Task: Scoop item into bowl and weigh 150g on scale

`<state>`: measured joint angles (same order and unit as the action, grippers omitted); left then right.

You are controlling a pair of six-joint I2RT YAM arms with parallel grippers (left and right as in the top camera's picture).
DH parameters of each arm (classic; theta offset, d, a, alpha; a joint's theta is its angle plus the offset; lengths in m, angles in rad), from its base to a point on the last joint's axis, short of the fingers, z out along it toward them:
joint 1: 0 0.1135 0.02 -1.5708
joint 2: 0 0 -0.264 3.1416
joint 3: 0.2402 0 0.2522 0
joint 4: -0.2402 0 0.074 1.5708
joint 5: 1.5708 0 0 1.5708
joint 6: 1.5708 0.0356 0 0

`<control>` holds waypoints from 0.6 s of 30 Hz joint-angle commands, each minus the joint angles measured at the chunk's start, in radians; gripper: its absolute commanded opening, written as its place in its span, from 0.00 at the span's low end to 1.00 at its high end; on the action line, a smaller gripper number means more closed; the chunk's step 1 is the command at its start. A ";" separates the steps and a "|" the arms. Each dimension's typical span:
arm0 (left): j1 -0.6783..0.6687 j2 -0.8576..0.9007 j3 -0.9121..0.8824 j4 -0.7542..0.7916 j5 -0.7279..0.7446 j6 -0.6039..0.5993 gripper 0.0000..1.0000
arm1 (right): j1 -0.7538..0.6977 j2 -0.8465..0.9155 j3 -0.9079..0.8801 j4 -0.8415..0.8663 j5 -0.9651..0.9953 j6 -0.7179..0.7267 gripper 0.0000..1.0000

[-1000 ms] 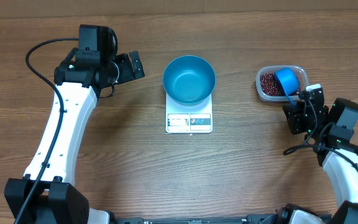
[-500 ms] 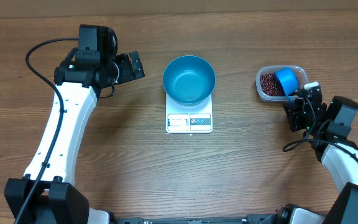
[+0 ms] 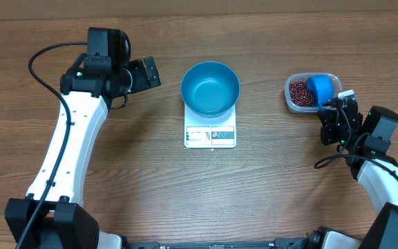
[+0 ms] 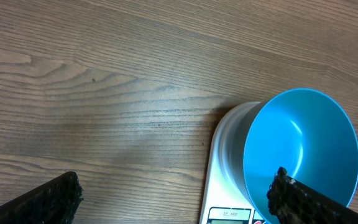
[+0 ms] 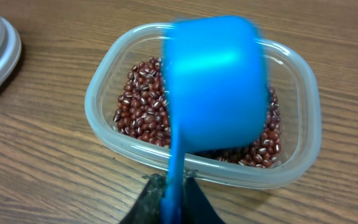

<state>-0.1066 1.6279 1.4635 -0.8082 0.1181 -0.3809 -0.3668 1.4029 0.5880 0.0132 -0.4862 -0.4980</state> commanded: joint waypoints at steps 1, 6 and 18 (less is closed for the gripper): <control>0.002 -0.013 0.018 0.001 -0.006 0.026 0.99 | -0.005 0.004 -0.001 0.010 -0.014 -0.002 0.06; 0.002 -0.013 0.018 0.001 -0.006 0.026 1.00 | -0.005 0.004 -0.001 0.020 -0.014 -0.001 0.05; 0.002 -0.013 0.018 0.001 -0.006 0.026 1.00 | -0.005 0.004 0.011 0.047 -0.013 0.008 0.04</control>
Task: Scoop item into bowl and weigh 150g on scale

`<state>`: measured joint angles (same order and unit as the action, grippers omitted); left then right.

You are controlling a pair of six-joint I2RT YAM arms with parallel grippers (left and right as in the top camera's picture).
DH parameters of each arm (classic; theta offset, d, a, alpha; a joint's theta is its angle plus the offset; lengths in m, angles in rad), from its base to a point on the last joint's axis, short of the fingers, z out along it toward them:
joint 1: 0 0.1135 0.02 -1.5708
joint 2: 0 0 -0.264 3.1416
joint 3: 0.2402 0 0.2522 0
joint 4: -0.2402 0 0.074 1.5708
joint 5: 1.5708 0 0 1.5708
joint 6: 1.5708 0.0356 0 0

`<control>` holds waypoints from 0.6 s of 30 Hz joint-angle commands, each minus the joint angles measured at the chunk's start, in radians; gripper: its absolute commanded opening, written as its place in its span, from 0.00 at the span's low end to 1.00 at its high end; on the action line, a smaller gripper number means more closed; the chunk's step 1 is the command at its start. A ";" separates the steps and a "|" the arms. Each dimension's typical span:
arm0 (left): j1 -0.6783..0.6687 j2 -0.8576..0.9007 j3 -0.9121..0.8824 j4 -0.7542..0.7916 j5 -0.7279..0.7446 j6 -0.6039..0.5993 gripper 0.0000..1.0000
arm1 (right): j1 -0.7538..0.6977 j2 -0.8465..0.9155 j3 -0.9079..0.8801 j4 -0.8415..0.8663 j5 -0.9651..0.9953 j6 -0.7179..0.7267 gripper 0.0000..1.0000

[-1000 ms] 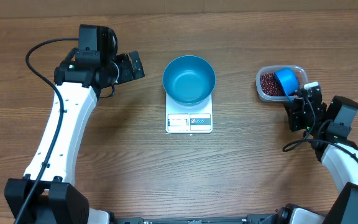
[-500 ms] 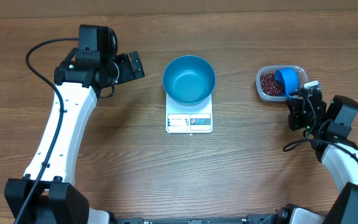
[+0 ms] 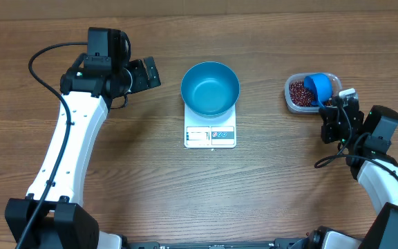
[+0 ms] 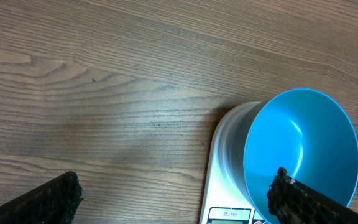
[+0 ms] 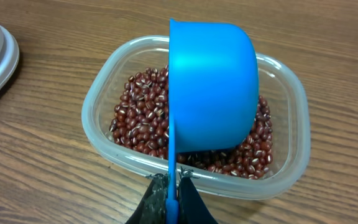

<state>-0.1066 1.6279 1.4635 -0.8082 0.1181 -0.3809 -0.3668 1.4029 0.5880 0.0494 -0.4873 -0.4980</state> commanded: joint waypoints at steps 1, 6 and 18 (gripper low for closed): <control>0.002 -0.013 0.018 0.001 -0.006 0.026 1.00 | -0.005 0.004 0.021 0.009 -0.011 0.030 0.04; 0.002 -0.013 0.018 0.001 -0.006 0.026 1.00 | -0.005 -0.002 0.105 -0.103 0.007 0.074 0.03; 0.002 -0.013 0.018 0.001 -0.006 0.026 1.00 | 0.012 -0.002 0.408 -0.575 0.133 -0.033 0.12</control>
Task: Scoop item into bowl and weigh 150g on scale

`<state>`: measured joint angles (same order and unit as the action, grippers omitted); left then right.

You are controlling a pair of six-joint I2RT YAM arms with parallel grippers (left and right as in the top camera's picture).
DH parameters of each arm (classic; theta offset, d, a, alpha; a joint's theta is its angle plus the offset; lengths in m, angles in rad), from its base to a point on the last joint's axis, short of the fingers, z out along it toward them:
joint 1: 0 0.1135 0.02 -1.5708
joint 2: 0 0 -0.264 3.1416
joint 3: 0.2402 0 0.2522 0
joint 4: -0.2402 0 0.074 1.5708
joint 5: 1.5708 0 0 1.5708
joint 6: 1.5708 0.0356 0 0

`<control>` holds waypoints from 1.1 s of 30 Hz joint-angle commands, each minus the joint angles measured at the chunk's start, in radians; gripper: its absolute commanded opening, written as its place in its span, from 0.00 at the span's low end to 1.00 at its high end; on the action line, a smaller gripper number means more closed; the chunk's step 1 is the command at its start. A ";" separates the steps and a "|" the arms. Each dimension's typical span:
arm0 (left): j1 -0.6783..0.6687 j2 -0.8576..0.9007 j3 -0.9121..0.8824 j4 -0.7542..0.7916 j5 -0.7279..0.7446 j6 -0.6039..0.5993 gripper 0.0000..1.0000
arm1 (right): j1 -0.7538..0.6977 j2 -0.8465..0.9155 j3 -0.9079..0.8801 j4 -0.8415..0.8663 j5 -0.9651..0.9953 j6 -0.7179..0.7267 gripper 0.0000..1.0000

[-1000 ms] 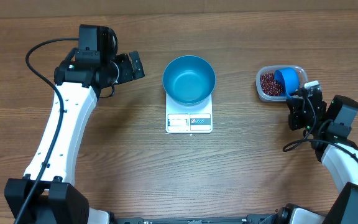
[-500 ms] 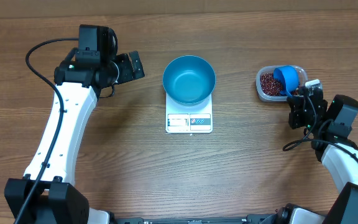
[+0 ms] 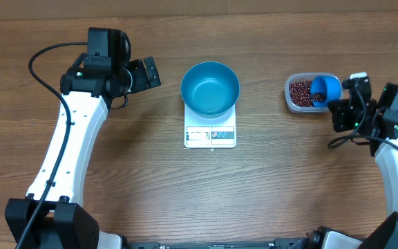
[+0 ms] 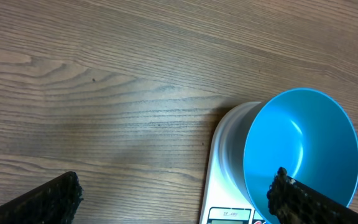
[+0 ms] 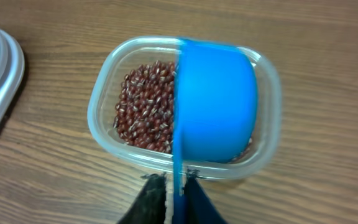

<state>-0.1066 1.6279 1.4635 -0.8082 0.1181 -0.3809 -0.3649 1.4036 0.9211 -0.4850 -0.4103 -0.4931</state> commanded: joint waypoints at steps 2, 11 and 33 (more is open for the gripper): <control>0.002 -0.013 0.018 0.001 -0.006 0.026 1.00 | 0.023 -0.003 0.111 -0.082 0.090 -0.049 0.06; 0.002 -0.013 0.018 0.001 -0.006 0.026 1.00 | 0.139 -0.001 0.159 -0.122 0.254 -0.116 0.03; 0.002 -0.013 0.018 0.001 -0.006 0.026 1.00 | 0.235 0.134 0.159 -0.098 0.457 -0.115 0.03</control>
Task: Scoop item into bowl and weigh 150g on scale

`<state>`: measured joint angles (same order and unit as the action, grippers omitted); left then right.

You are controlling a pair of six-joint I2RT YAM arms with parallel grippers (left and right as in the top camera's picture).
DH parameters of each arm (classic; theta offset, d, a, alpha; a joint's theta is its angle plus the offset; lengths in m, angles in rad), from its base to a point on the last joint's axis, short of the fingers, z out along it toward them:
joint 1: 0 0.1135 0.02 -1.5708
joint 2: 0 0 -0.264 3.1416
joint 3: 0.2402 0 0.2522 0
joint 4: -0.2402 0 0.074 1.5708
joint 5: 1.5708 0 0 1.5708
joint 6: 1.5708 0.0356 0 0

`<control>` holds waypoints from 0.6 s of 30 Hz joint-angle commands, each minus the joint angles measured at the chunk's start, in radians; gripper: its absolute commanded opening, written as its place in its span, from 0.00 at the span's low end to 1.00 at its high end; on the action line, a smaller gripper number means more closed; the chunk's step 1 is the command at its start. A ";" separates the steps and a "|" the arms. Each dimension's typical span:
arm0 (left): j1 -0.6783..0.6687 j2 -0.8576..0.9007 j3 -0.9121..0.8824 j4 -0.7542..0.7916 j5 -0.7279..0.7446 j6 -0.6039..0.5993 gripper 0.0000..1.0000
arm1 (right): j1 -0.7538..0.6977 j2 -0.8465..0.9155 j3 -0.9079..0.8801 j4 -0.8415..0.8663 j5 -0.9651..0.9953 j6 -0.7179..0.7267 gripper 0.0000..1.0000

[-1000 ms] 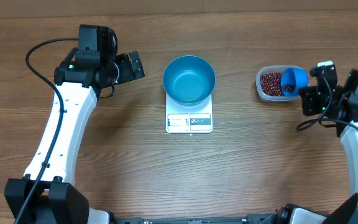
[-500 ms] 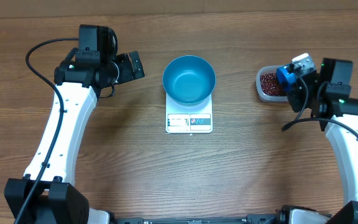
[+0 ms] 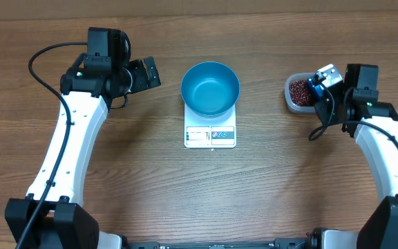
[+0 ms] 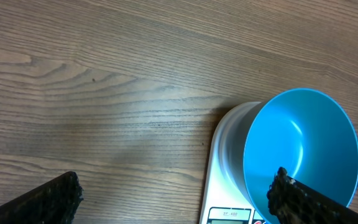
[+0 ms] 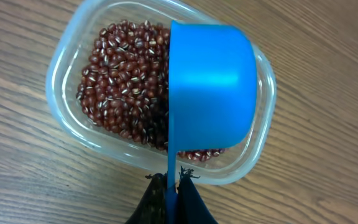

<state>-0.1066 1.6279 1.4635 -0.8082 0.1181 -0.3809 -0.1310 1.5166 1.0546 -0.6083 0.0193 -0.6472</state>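
An empty blue bowl [image 3: 210,88] sits on the white scale [image 3: 210,135] at mid-table; the bowl [image 4: 300,152] and scale [image 4: 227,199] also fill the lower right of the left wrist view. At the right stands a clear tub of red beans [image 3: 298,92]. My right gripper [image 5: 172,186] is shut on the handle of the blue scoop [image 5: 211,87], whose cup is turned on its side over the tub [image 5: 73,71], its opening facing the beans. My left gripper [image 3: 146,72] hangs open left of the bowl, nothing in it.
Bare wooden table surrounds the scale. The left arm [image 3: 68,145] stretches along the left side, the right arm [image 3: 385,152] along the right edge.
My right gripper with the scoop has swung round to the tub's right side and further back. The scoop cup sits deeper over the beans. The left arm is unchanged.
The right gripper held the scoop over the front of the bean tub from below it, blurred at first, then steady with the cup on edge. Then the wrist stood further right, and now it reaches from the tub's right side. The bowl stayed empty.
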 commanded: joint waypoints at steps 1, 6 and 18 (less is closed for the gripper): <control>0.002 -0.013 0.018 0.000 -0.006 0.026 1.00 | 0.001 0.024 0.026 0.031 0.033 0.045 0.03; 0.002 -0.013 0.018 0.001 -0.006 0.026 0.99 | 0.001 0.042 0.026 0.040 0.014 0.053 0.03; 0.002 -0.013 0.018 0.001 -0.006 0.026 1.00 | 0.001 0.046 0.026 0.057 -0.037 0.072 0.15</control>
<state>-0.1066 1.6279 1.4635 -0.8082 0.1181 -0.3809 -0.1310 1.5574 1.0565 -0.5560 0.0097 -0.5865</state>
